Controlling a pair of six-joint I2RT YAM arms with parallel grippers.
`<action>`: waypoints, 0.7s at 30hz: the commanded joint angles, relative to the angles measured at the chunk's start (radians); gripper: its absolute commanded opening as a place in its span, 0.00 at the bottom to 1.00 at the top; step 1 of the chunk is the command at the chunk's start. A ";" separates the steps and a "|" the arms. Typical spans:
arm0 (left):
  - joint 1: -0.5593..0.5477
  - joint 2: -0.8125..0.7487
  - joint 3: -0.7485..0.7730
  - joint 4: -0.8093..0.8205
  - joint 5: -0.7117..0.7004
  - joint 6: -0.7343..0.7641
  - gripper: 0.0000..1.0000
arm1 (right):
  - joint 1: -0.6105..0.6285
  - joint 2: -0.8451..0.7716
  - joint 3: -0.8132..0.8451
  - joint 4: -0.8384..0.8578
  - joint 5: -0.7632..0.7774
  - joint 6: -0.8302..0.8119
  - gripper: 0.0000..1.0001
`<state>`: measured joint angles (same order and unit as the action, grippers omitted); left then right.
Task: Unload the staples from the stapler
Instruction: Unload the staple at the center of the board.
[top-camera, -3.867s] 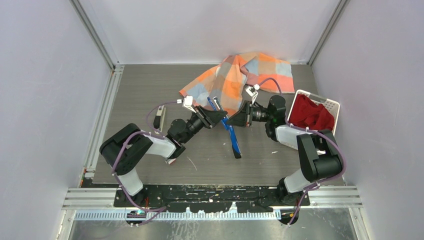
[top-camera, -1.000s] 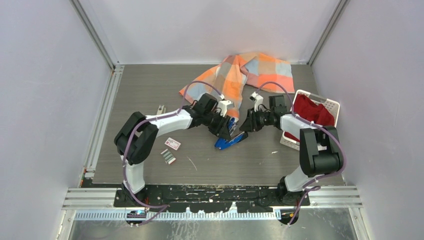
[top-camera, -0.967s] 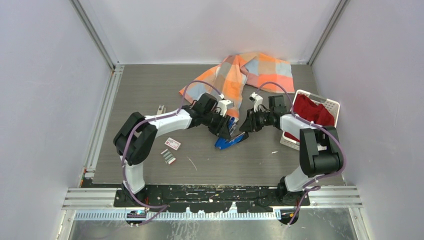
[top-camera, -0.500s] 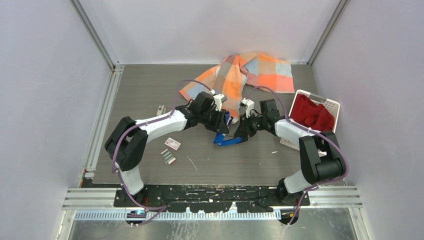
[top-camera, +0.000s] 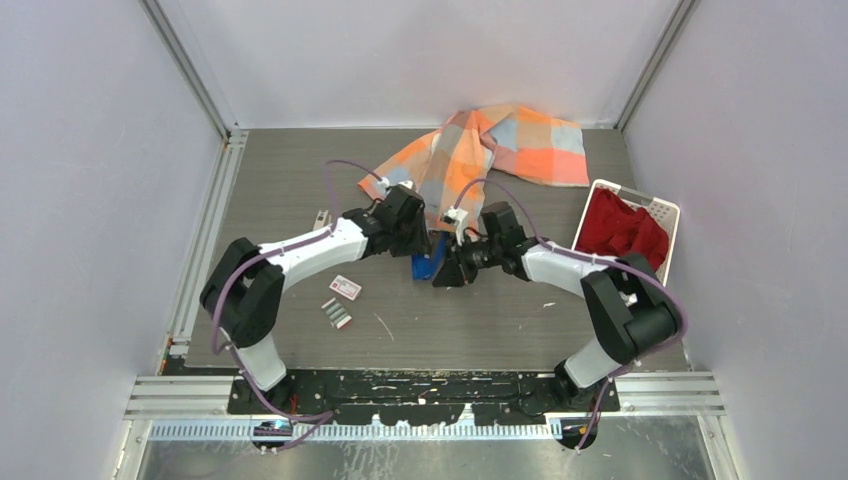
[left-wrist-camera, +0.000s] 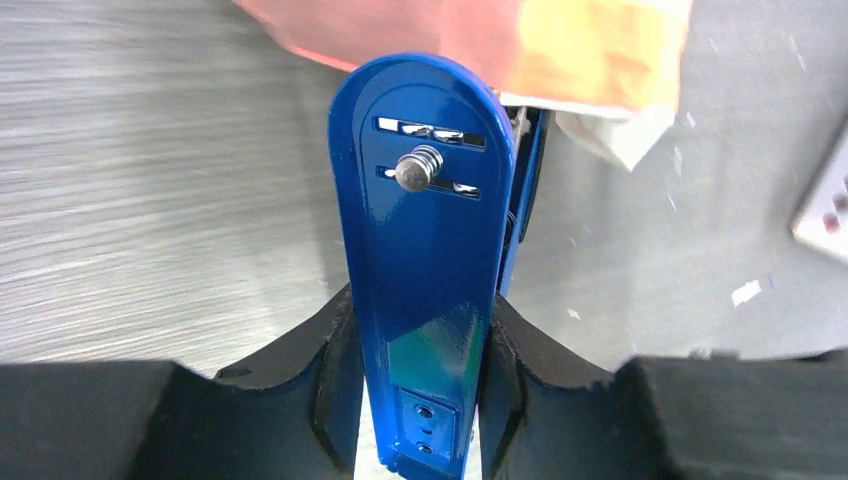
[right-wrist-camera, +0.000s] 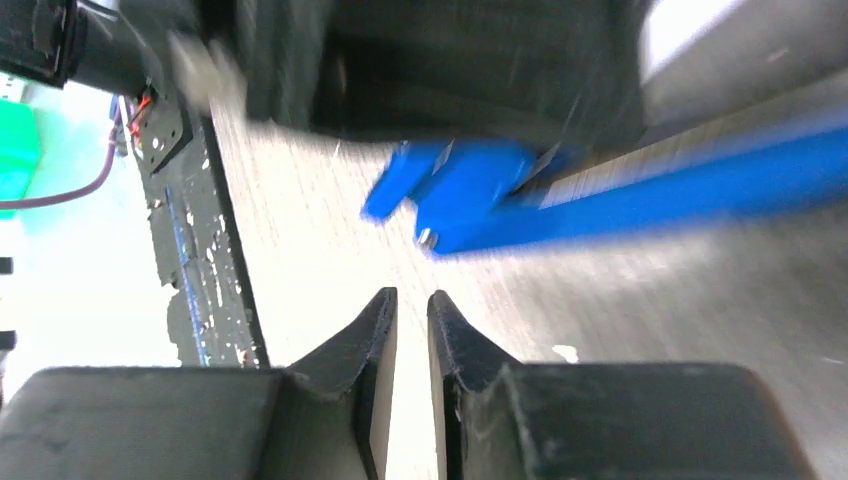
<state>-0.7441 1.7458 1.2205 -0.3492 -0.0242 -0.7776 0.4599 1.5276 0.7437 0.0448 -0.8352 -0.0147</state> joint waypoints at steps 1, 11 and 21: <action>0.029 -0.121 0.009 -0.038 -0.289 -0.094 0.00 | 0.047 0.106 0.047 -0.050 -0.053 0.037 0.24; 0.031 -0.184 -0.067 -0.085 -0.281 -0.049 0.00 | 0.059 0.002 0.087 -0.087 -0.123 -0.098 0.37; 0.051 -0.436 -0.250 -0.083 -0.046 0.082 0.00 | 0.057 -0.217 0.006 -0.112 -0.161 -0.688 0.91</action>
<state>-0.7082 1.4311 1.0058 -0.4904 -0.2054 -0.7471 0.5152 1.3945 0.7849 -0.0574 -0.9440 -0.2916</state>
